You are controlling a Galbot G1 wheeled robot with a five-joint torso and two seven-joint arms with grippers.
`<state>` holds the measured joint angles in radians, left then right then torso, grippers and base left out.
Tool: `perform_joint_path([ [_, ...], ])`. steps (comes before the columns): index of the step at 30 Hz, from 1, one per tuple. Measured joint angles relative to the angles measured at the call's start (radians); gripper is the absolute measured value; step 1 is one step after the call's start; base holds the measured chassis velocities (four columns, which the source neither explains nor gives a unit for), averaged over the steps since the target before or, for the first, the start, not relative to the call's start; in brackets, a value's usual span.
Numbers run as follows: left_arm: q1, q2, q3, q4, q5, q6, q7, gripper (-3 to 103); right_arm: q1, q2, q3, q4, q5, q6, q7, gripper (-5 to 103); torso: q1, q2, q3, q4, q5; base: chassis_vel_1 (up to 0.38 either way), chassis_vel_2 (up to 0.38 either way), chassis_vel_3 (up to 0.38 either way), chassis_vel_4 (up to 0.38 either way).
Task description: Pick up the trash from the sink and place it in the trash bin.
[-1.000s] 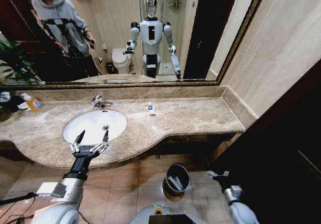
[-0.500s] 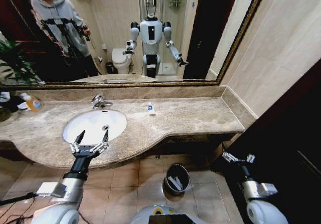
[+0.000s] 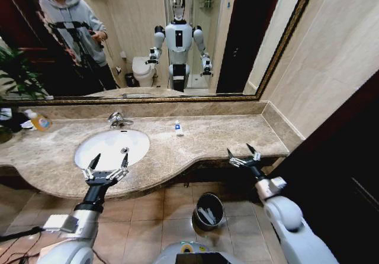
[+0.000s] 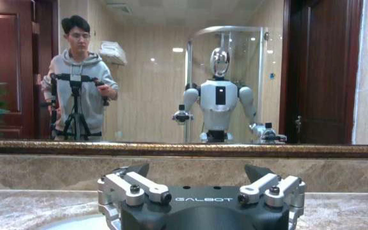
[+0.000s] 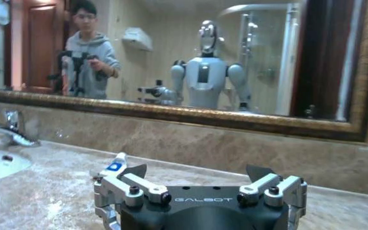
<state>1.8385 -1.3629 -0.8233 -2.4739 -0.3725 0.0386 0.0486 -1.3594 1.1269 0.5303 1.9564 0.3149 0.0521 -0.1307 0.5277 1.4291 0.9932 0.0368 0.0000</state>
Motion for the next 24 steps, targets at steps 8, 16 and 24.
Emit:
perform_joint_path([
  [8,0.0,0.0,0.0,0.0,0.0,0.0,0.001,100,0.197,-0.019,-0.192,-0.108,-0.029,-0.002,-0.002,100,0.0,0.0,0.0,0.0001,-0.0001,0.0,0.0,0.0,0.0],
  [16,0.0,0.0,0.0,0.0,0.0,0.0,0.0,100,0.387,0.022,-0.371,-0.312,-0.022,0.0,-0.004,100,0.0,0.0,0.0,0.0001,-0.0001,0.0,0.0,0.0,0.0],
  [24,0.0,0.0,0.0,0.0,0.0,0.0,0.0,100,0.52,0.069,-0.471,-0.439,-0.056,-0.007,0.031,100,0.0,0.0,0.0,0.0,-0.0002,0.0,0.0,0.0,0.0],
])
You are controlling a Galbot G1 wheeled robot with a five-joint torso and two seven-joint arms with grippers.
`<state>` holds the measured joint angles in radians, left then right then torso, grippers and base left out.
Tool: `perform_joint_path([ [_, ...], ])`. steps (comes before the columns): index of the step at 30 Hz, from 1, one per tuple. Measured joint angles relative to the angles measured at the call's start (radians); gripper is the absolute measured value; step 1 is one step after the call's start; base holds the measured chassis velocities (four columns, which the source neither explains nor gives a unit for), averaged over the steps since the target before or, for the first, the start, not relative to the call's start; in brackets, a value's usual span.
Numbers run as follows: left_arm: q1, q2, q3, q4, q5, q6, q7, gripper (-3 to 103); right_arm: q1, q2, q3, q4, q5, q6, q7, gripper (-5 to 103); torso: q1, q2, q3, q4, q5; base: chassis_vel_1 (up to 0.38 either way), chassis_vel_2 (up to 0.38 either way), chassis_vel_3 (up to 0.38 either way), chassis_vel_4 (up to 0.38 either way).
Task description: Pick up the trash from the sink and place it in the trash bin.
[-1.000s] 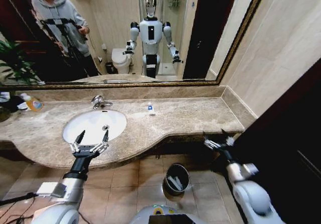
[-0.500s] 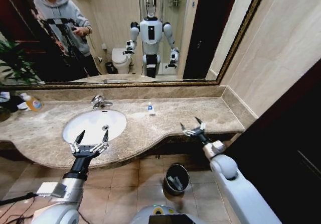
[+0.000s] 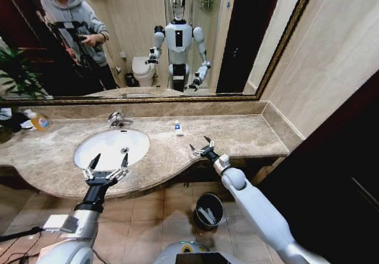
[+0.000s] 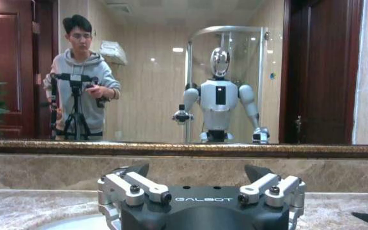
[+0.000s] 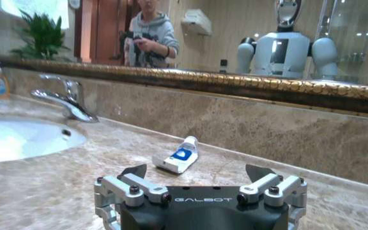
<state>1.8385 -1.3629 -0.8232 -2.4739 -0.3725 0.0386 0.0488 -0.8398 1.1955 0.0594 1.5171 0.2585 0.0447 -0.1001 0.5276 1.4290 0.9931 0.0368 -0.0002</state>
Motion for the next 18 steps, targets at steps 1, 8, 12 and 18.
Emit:
perform_joint_path([
  [1,0.0,0.0,0.0,0.0,0.0,0.0,0.0,100,0.024,0.006,-0.013,-0.024,-0.002,0.0,0.004,100,0.0,0.0,0.0,0.0,0.0,0.0,0.0,0.0,0.0],
  [8,0.0,0.0,0.0,0.0,0.0,0.0,0.0,100,0.124,0.04,-0.072,-0.131,0.008,-0.001,0.011,100,0.0,0.0,0.0,0.0001,-0.0001,0.0,0.0,0.0,0.0],
  [12,0.0,0.0,0.0,0.0,0.0,0.0,0.0,100,0.145,0.054,-0.089,-0.152,0.014,-0.001,0.01,100,0.0,0.0,0.0,0.0,0.0,0.0,0.0,0.0,0.0],
  [18,0.0,0.0,0.0,0.0,0.0,0.0,0.0,100,0.18,0.081,-0.114,-0.192,0.014,0.007,0.006,100,0.0,0.0,0.0,0.0001,0.0,0.0,0.0,0.0,0.0],
])
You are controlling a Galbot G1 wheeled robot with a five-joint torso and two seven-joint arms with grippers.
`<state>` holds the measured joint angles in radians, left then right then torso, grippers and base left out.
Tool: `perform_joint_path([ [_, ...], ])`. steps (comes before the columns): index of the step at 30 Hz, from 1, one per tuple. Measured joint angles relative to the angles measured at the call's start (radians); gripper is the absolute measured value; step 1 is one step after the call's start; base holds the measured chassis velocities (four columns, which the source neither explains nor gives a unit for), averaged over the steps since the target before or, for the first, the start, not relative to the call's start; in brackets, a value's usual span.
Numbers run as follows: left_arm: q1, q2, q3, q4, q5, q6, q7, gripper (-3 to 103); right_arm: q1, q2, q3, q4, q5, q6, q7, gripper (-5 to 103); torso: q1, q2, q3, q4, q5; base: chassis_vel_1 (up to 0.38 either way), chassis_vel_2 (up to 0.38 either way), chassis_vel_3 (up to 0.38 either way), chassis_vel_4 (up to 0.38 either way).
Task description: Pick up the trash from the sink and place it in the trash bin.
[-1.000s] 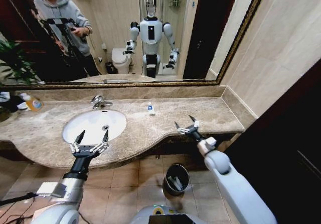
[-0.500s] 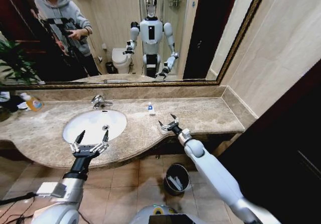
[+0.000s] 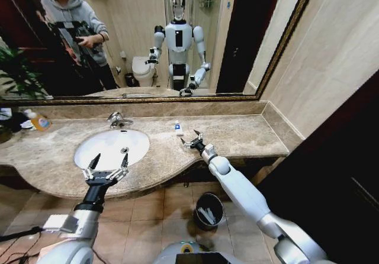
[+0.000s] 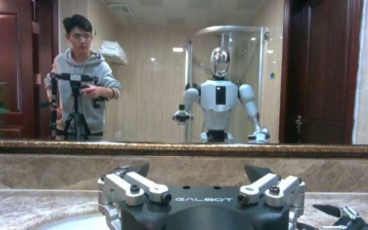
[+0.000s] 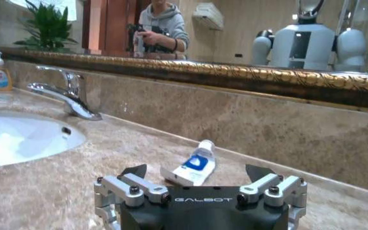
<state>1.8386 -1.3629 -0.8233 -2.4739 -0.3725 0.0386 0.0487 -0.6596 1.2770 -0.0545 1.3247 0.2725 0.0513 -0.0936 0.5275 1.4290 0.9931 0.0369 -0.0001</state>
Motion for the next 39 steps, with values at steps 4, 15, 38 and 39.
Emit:
perform_joint_path([
  [4,0.0,0.0,0.0,0.0,0.0,0.0,0.0,100,0.003,0.009,0.007,-0.018,-0.008,0.008,0.0,100,0.0,0.0,0.0,0.0,0.0,0.0,0.0,0.0,0.0],
  [15,0.0,0.0,0.0,0.0,0.0,0.0,0.0,100,0.002,0.022,0.032,-0.052,-0.035,0.029,-0.003,100,0.0,0.0,0.0,-0.0001,0.0,0.0,0.0,0.0,0.0],
  [38,0.0,0.0,0.0,0.0,0.0,0.0,0.0,100,0.079,0.128,-0.013,-0.19,-0.067,0.054,-0.011,86,0.0,0.0,0.0,0.0,0.0,0.0,0.0,0.0,0.0],
  [39,0.0,0.0,0.0,0.0,0.0,0.0,0.0,100,0.081,0.135,-0.012,-0.204,-0.069,0.058,-0.011,81,0.0,0.0,0.0,-0.0001,0.0,0.0,0.0,0.0,0.0],
])
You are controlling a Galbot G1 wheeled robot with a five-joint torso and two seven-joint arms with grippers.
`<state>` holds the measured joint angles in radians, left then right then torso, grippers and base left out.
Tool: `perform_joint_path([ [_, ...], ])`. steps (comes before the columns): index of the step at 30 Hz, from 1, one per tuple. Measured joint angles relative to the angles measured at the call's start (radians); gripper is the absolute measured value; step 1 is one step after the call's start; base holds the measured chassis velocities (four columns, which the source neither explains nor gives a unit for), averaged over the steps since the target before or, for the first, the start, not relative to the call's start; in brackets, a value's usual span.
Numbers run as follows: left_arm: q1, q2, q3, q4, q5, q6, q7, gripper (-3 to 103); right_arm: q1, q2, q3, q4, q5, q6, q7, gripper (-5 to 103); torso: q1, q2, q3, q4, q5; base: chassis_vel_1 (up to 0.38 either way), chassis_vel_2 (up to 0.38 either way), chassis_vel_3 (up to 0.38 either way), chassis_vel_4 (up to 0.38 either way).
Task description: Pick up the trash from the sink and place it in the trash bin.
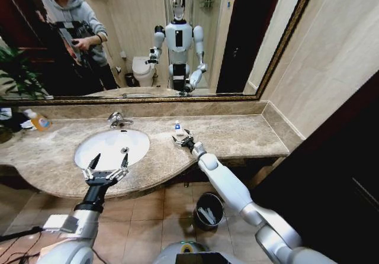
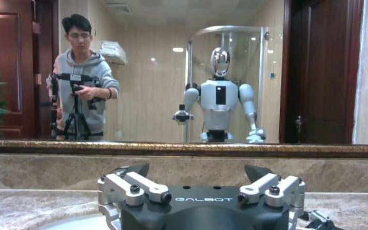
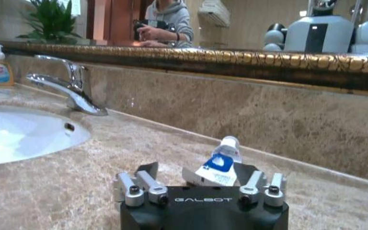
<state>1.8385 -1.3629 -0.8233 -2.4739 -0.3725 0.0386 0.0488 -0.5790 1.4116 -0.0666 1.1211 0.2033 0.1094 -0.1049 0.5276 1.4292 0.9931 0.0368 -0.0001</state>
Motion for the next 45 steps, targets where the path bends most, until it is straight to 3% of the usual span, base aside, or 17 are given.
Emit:
perform_joint_path([
  [4,0.0,0.0,0.0,0.0,0.0,0.0,0.0,100,0.0,0.006,0.003,-0.009,0.0,0.001,-0.004,65,0.0,0.0,0.0,0.0,0.0001,0.0,0.0,0.0,0.0],
  [5,0.0,0.0,0.0,0.0,0.0,0.0,0.0,100,0.0,0.007,0.004,-0.01,0.001,0.001,-0.005,65,0.0,0.0,0.0,0.0,0.0,0.0,0.0,0.0,0.0],
  [6,0.0,0.0,0.0,0.0,0.0,0.0,0.0,100,-0.001,0.007,0.005,-0.013,0.002,0.001,-0.007,54,0.0,0.0,0.0,0.0,0.0001,0.0,0.0,0.0,0.0],
  [8,0.0,0.0,0.0,0.0,0.0,0.0,0.0,100,-0.001,0.006,0.006,-0.013,0.003,0.001,-0.007,54,0.0,0.0,0.0,0.0,0.0001,0.0,0.0,0.0,0.0],
  [15,0.0,0.0,0.0,0.0,0.0,0.0,0.0,100,-0.013,-0.001,0.013,0.006,0.018,0.003,-0.008,21,0.0,0.0,0.0,0.0,0.0001,0.0,0.0,0.0,0.0],
  [17,0.0,0.0,0.0,0.0,0.0,0.0,0.0,100,-0.015,-0.002,0.014,0.006,0.019,0.005,-0.008,21,0.0,0.0,0.0,0.0,0.0001,0.0,0.0,0.0,0.0],
  [18,0.0,0.0,0.0,0.0,0.0,0.0,0.0,100,-0.016,-0.003,0.014,0.006,0.02,0.006,-0.008,11,0.0,0.0,0.0,0.0,0.0001,0.0,0.0,0.0,0.0],
  [22,0.0,0.0,0.0,0.0,0.0,0.0,0.0,100,-0.015,-0.008,0.013,0.007,0.033,0.006,-0.008,2,0.0,0.0,0.0,0.0,0.0001,0.0,0.0,0.0,0.0],
  [35,0.0,0.0,0.0,0.0,0.0,0.0,0.0,100,-0.007,0.002,0.004,0.028,0.04,-0.002,0.012,0,0.0,0.0,0.0,0.0,0.0001,0.0,0.0,0.0,0.0],
  [38,0.0,0.0,0.0,0.0,0.0,0.0,0.0,100,0.001,0.023,0.001,0.033,0.035,-0.009,0.032,16,0.0,0.0,0.0,-0.0001,0.0,0.0,0.0,0.0,0.0],
  [39,0.0,0.0,0.0,0.0,0.0,0.0,0.0,100,0.001,0.023,0.001,0.033,0.035,-0.009,0.032,16,0.0,0.0,0.0,-0.0001,0.0,0.0,0.0,0.0,0.0],
  [41,0.0,0.0,0.0,0.0,0.0,0.0,0.0,100,0.008,0.039,0.001,0.023,0.023,-0.009,0.04,27,0.0,0.0,0.0,0.0,0.0,0.0,0.0,0.0,0.0],
  [43,0.0,0.0,0.0,0.0,0.0,0.0,0.0,100,0.01,0.043,0.001,0.018,0.018,-0.009,0.042,27,0.0,0.0,0.0,0.0,0.0,0.0,0.0,0.0,0.0],
  [45,0.0,0.0,0.0,0.0,0.0,0.0,0.0,100,0.019,0.061,0.0,-0.001,0.004,-0.009,0.054,37,0.0,0.0,0.0,0.0,0.0,0.0,0.0,0.0,0.0],
])
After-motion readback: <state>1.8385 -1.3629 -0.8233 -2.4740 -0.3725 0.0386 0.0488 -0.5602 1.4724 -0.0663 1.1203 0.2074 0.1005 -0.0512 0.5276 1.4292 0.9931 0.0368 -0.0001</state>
